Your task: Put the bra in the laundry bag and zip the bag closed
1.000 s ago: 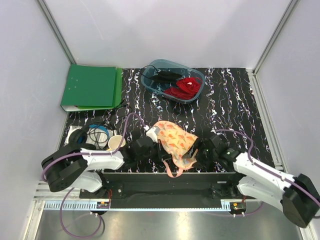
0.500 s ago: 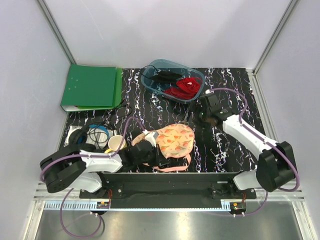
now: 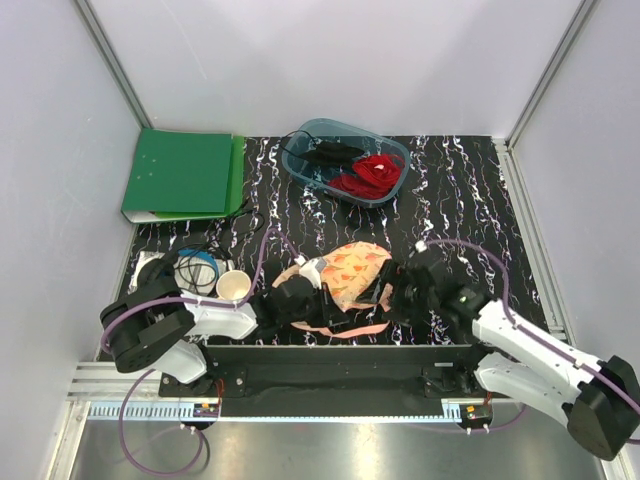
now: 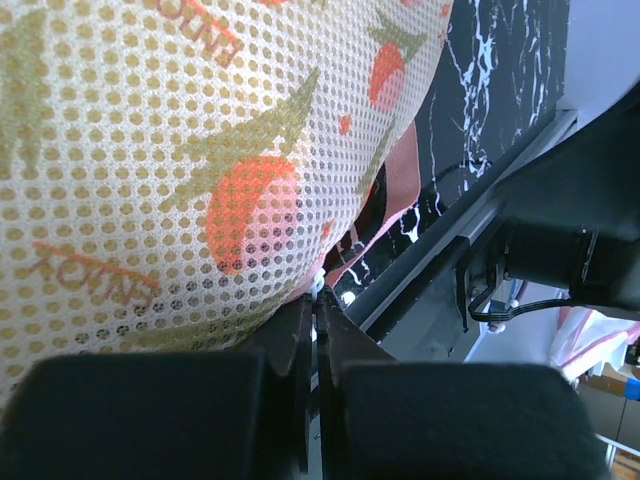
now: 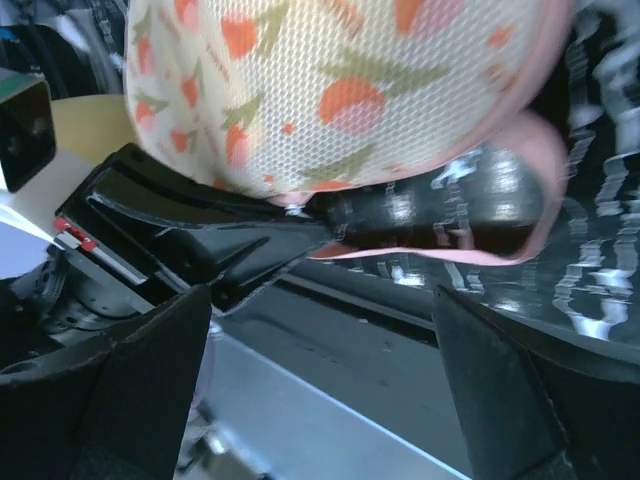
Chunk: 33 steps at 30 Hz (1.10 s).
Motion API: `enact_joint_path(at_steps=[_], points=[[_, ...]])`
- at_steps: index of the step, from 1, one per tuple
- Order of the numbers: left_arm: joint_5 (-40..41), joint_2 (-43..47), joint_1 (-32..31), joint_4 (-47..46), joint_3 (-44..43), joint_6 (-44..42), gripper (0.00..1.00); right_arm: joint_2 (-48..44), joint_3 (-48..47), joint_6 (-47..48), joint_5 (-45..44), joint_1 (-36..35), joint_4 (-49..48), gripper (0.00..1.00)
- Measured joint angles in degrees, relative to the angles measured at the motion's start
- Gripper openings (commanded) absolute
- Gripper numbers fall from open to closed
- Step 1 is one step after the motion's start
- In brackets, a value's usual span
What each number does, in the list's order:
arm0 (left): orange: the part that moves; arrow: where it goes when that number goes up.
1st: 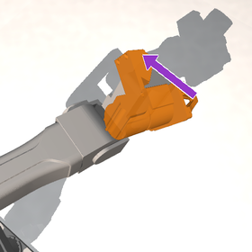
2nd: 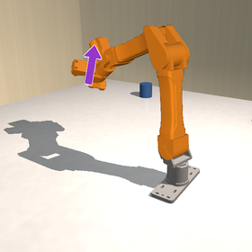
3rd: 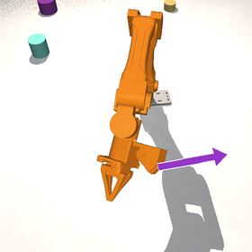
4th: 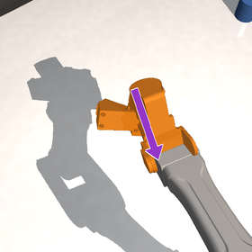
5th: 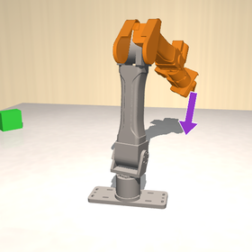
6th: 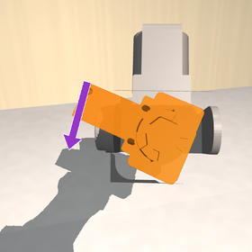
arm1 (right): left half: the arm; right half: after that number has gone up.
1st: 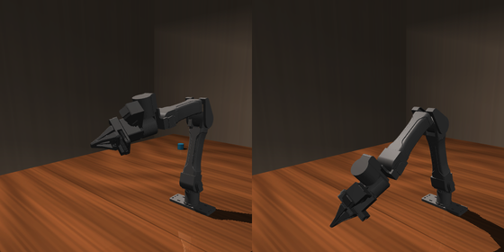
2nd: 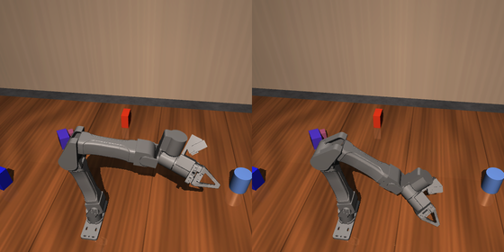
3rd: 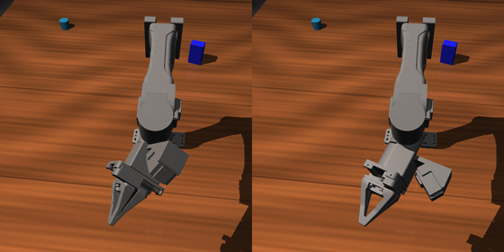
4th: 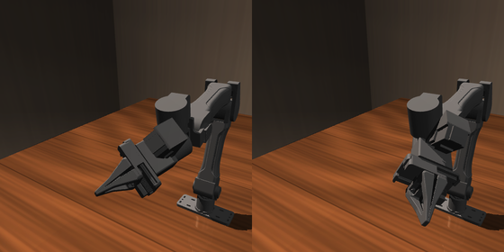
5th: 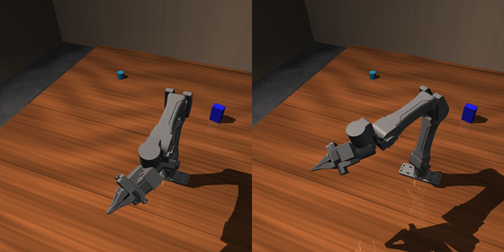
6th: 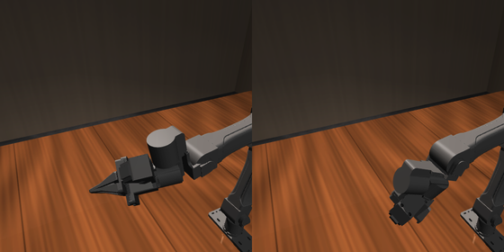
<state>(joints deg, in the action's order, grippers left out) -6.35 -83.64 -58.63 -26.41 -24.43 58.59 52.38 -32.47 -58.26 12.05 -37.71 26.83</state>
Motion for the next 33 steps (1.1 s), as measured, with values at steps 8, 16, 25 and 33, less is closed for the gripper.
enact_joint_path(at_steps=[8,16,25,33], points=[[-0.7,-0.2,-0.2,-0.7,-0.6,0.4,0.00,5.8,11.0,-19.9,-4.8,-10.5,-21.2,0.85],[-0.7,0.5,-0.6,-0.7,-0.5,0.9,0.00,9.2,12.1,-28.6,-12.5,-12.1,-30.6,0.70],[-0.6,1.5,-1.2,-0.6,-0.3,1.4,0.00,13.5,14.7,-32.5,-14.7,-12.2,-35.6,0.19],[0.7,5.0,-1.4,-0.1,1.9,0.7,0.00,7.9,16.1,-30.8,-16.0,-11.2,-33.5,0.02]])
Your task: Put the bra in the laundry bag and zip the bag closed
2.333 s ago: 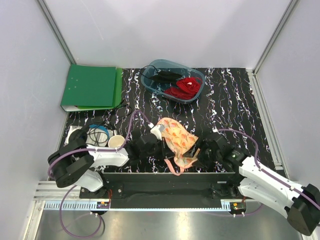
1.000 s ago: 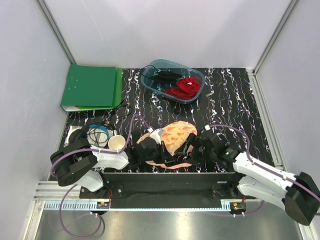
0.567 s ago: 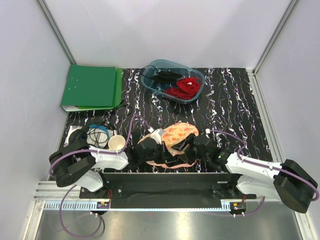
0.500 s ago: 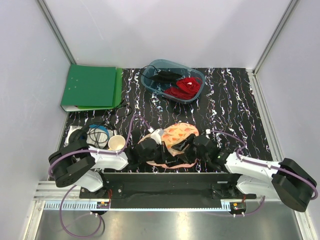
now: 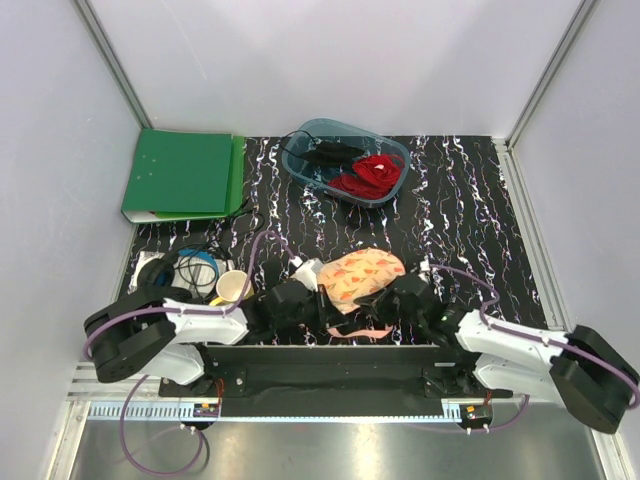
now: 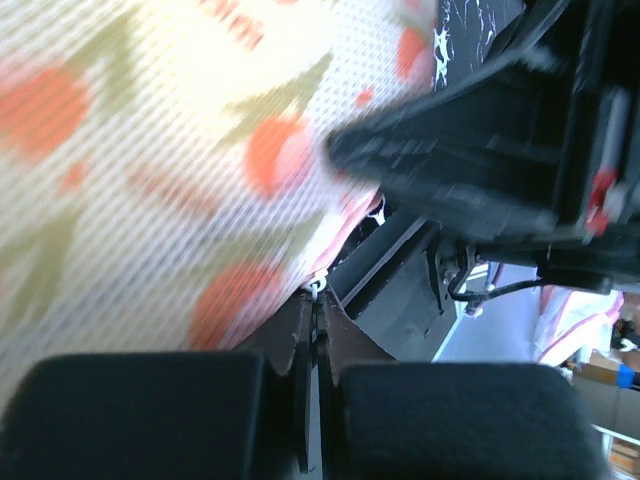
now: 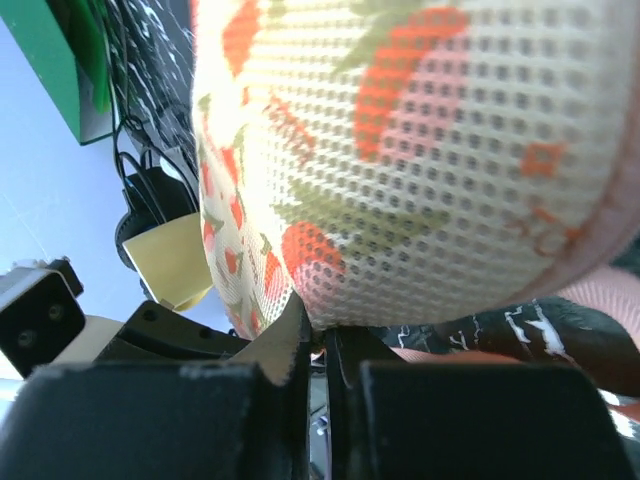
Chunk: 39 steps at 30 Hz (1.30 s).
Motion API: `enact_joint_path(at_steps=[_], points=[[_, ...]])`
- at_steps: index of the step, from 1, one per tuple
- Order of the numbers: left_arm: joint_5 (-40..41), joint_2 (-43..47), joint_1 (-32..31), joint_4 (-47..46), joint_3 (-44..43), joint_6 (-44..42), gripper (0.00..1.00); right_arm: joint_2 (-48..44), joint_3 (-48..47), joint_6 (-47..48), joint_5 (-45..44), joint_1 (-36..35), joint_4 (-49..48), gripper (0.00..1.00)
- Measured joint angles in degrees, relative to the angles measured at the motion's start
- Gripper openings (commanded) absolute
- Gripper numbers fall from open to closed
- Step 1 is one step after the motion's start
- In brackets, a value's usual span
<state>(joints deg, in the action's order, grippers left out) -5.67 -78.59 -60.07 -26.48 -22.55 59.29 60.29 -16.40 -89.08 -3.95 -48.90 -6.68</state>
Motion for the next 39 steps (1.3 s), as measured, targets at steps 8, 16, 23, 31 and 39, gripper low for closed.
enact_joint_path(at_steps=[8,16,23,31,39], points=[[4.8,8.0,0.2,8.5,2.6,-4.5,0.00,-2.8,-3.4,20.3,5.7,16.5,11.6,0.05],[5.4,7.7,0.2,10.0,2.2,-6.6,0.00,15.4,-27.1,47.5,10.4,17.6,23.8,0.31],[3.8,2.8,0.1,10.1,-2.3,-6.8,0.00,22.5,-36.7,54.6,14.6,18.1,30.0,0.70],[0.9,-3.9,0.1,6.9,-7.7,-6.4,0.00,13.2,-31.2,48.8,15.4,16.2,37.0,0.84],[-0.7,-6.8,-0.1,5.2,-7.9,-5.4,0.00,-5.4,-15.3,33.5,15.1,13.0,28.4,0.81]])
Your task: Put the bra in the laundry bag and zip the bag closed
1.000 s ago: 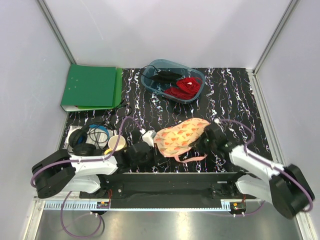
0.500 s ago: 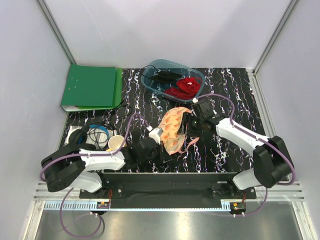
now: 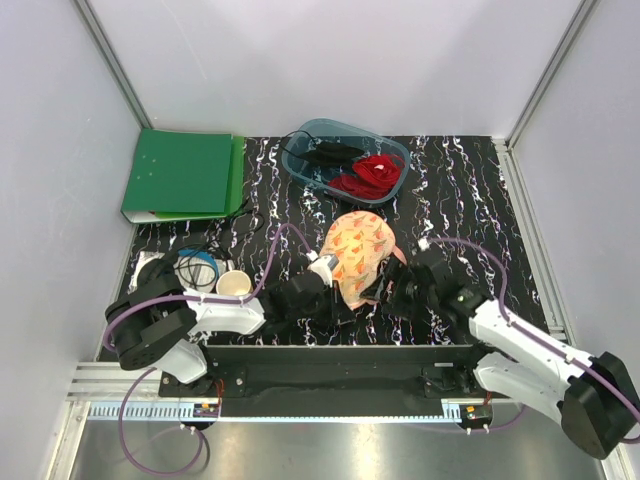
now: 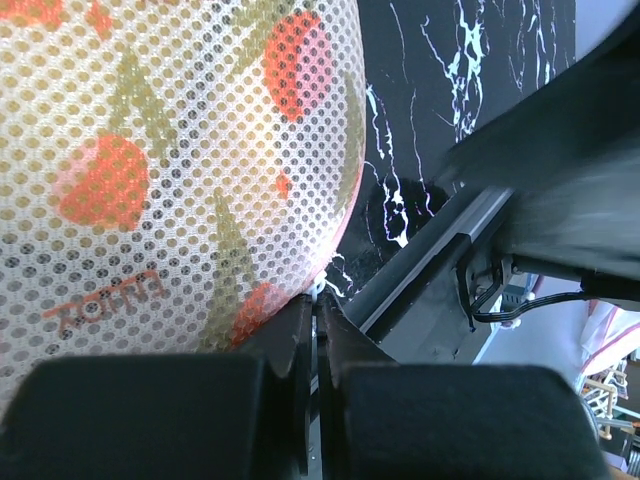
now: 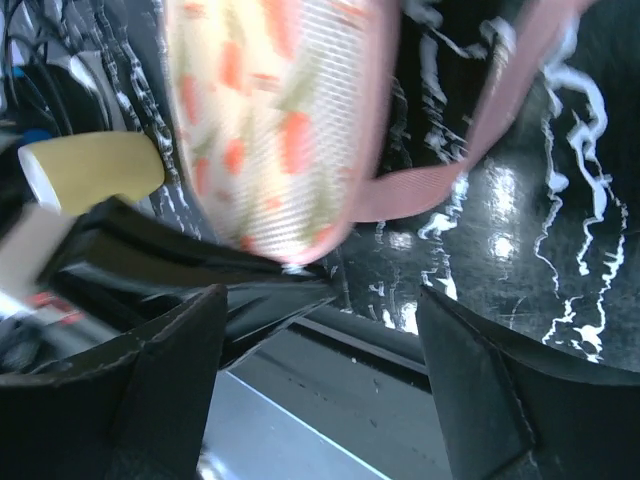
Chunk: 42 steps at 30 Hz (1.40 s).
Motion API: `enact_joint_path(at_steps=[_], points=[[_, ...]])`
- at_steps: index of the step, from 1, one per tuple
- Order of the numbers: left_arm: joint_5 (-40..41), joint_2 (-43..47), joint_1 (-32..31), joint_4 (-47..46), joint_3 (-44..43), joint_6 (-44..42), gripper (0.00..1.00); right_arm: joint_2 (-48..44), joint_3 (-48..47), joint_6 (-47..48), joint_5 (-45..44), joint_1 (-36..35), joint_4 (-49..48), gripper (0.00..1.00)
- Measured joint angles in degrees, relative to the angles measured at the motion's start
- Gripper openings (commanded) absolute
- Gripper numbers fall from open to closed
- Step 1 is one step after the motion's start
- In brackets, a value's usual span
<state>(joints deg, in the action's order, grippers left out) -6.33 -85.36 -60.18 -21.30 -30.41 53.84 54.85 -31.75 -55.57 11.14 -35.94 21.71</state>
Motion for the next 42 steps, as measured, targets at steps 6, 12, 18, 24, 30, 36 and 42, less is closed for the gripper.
enact_joint_path(at_steps=[6,12,18,24,30,36,42], points=[[-0.2,0.0,-0.1,-0.3,0.0,0.1,0.00,-1.8,12.4,-11.8,-3.1,-3.3,-11.6,0.71],[-0.5,-0.4,-0.3,-0.7,0.0,0.2,0.00,-0.2,15.4,-18.4,-6.3,-5.4,-23.9,0.61],[-0.7,-0.7,-0.5,-1.1,0.0,0.5,0.00,5.8,16.7,-21.3,-7.4,-6.4,-30.6,0.44],[-0.7,-0.7,-0.6,-1.1,0.1,0.6,0.00,8.9,16.7,-22.3,-7.6,-6.7,-33.9,0.12],[-0.4,3.2,1.0,-2.3,5.9,0.6,0.00,6.8,17.2,-20.6,-7.1,-6.8,-32.3,0.01],[0.8,12.2,6.2,2.7,13.9,-1.2,0.00,-0.5,18.7,-14.7,-4.6,-5.2,-27.4,0.00],[2.1,19.3,6.4,6.9,14.0,-3.5,0.00,6.5,14.6,-1.5,7.5,4.1,-23.9,0.01]])
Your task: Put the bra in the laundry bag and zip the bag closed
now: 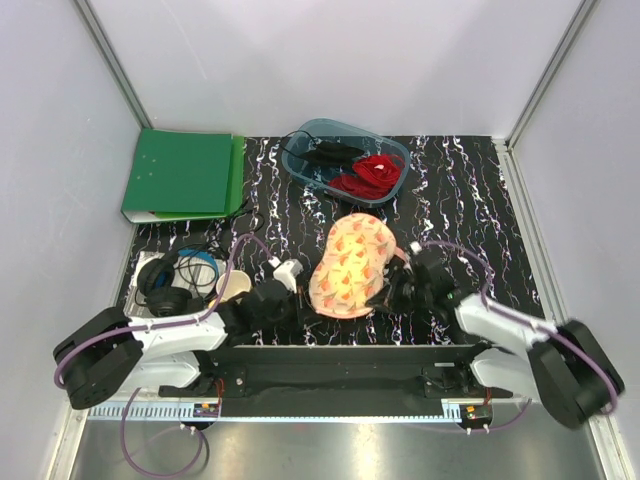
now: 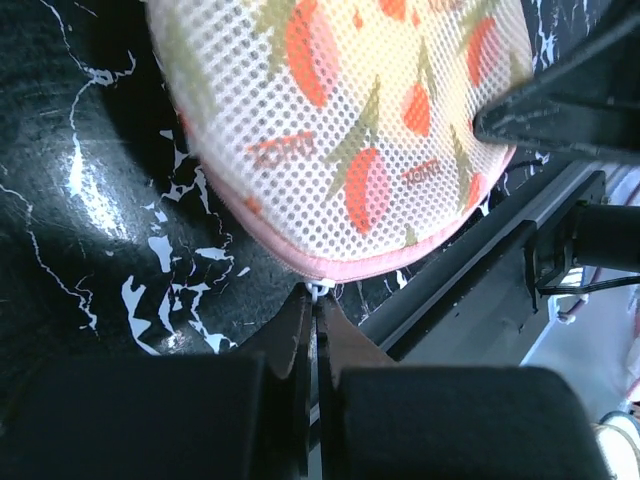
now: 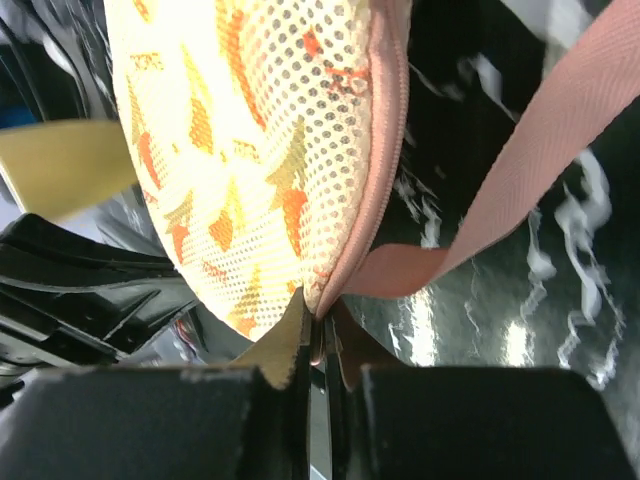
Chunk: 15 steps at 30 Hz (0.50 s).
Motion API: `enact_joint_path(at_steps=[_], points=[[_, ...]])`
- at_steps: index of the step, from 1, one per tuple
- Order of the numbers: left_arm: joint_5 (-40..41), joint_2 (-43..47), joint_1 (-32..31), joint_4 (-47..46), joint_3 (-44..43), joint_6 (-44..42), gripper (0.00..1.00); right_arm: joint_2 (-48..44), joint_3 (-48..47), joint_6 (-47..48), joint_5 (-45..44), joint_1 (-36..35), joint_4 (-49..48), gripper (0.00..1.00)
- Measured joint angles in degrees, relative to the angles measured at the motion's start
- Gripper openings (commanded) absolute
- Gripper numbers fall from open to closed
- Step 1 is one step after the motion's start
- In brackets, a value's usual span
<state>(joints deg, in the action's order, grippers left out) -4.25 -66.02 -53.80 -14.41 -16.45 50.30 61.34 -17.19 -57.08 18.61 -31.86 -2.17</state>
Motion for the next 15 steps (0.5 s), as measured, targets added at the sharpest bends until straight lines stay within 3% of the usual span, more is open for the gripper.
enact_joint_path(at_steps=[2,5,6,9,13,15], points=[[0.6,0.2,-0.7,1.5,-0.5,-0.4,0.00,6.6,-5.6,5.7,3.6,1.6,2.2,0.04],[1.9,-0.4,-2.9,3.5,-1.5,-0.3,0.00,17.8,-16.2,13.7,8.1,2.5,5.7,0.23],[2.1,-1.2,-3.9,3.6,-2.0,-0.1,0.00,21.2,-19.8,15.8,9.4,2.7,7.0,0.37],[1.9,-5.3,-6.6,2.5,-4.2,1.0,0.00,28.8,-28.2,20.2,11.5,2.8,10.2,0.64],[0.8,-11.2,-8.0,-0.8,-8.0,2.6,0.00,31.5,-32.1,23.2,11.6,2.8,15.0,0.82],[0.4,-13.6,-8.0,-2.2,-9.7,2.9,0.00,30.8,-31.8,22.8,10.9,2.8,17.2,0.86]])
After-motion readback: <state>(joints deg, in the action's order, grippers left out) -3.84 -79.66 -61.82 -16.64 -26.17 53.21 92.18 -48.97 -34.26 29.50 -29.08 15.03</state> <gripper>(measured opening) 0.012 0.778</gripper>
